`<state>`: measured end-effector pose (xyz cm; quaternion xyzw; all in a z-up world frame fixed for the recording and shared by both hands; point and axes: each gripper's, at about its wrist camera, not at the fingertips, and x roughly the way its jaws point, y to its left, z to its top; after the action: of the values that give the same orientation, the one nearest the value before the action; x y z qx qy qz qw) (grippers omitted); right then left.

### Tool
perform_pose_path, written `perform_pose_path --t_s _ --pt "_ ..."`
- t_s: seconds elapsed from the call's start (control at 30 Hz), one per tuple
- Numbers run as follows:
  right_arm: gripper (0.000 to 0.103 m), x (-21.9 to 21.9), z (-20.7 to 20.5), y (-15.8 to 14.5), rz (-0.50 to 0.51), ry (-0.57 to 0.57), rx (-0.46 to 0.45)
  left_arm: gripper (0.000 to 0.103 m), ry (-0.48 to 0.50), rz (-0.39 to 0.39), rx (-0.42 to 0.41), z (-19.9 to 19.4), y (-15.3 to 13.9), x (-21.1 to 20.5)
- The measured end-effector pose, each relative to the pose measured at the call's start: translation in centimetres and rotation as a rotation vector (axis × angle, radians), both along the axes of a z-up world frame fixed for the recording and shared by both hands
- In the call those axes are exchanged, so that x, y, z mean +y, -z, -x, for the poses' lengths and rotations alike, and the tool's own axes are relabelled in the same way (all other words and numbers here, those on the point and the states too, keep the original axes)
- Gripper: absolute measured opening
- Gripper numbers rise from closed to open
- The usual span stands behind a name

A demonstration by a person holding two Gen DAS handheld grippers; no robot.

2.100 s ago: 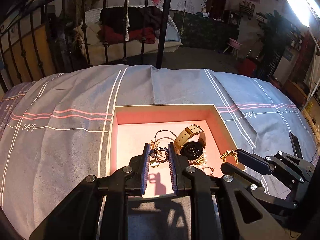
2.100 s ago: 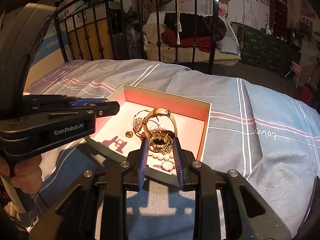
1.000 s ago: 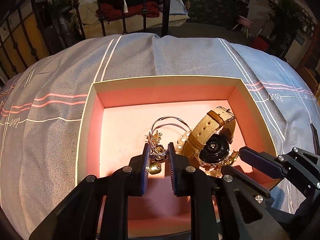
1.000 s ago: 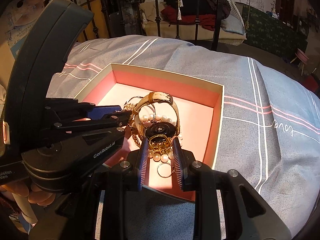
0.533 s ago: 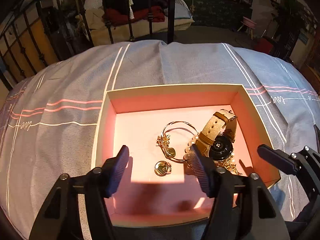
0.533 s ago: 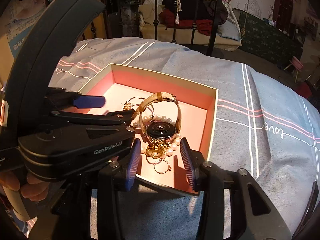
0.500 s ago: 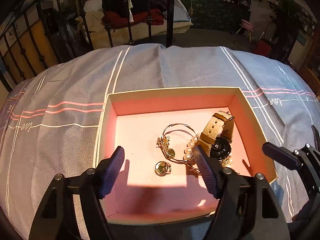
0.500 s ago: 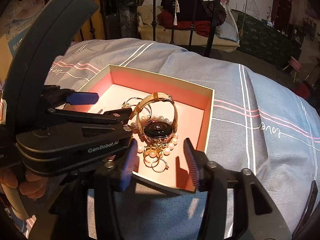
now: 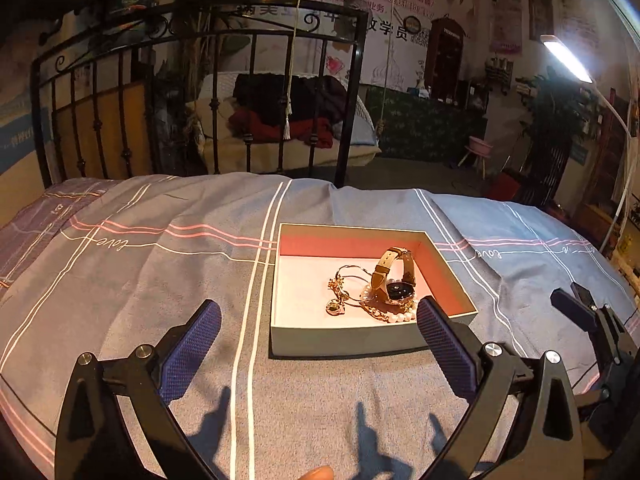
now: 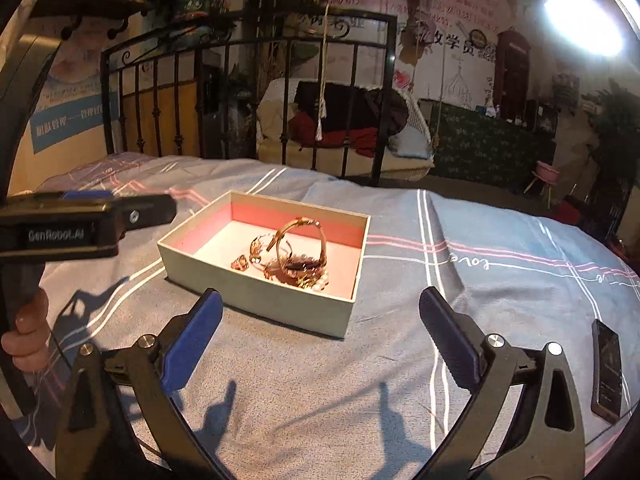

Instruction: Organize jewelry

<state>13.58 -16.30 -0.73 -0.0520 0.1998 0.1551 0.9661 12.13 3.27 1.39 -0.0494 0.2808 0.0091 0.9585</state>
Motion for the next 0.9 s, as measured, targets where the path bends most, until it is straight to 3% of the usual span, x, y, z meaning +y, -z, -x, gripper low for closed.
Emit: perform_pose_path --t_s 0.17,0.33,0.9 --pt "0.097 -1.7 1.7 -2.1 -0.099 0.052 -0.109 0.096 -0.008 -0.078 -0.048 2.3 -0.1 -0.8" --pt "0.097 -2.3 2.7 -3.2 -0.119 0.063 -0.141 0.096 0.006 -0.108 -0.071 3.1 -0.2 -1.8" --pt "0.097 -2.2 2.5 -2.4 -0.119 0.062 -0.105 0.096 -0.014 -0.098 -0.120 4.1 -0.6 -1.8"
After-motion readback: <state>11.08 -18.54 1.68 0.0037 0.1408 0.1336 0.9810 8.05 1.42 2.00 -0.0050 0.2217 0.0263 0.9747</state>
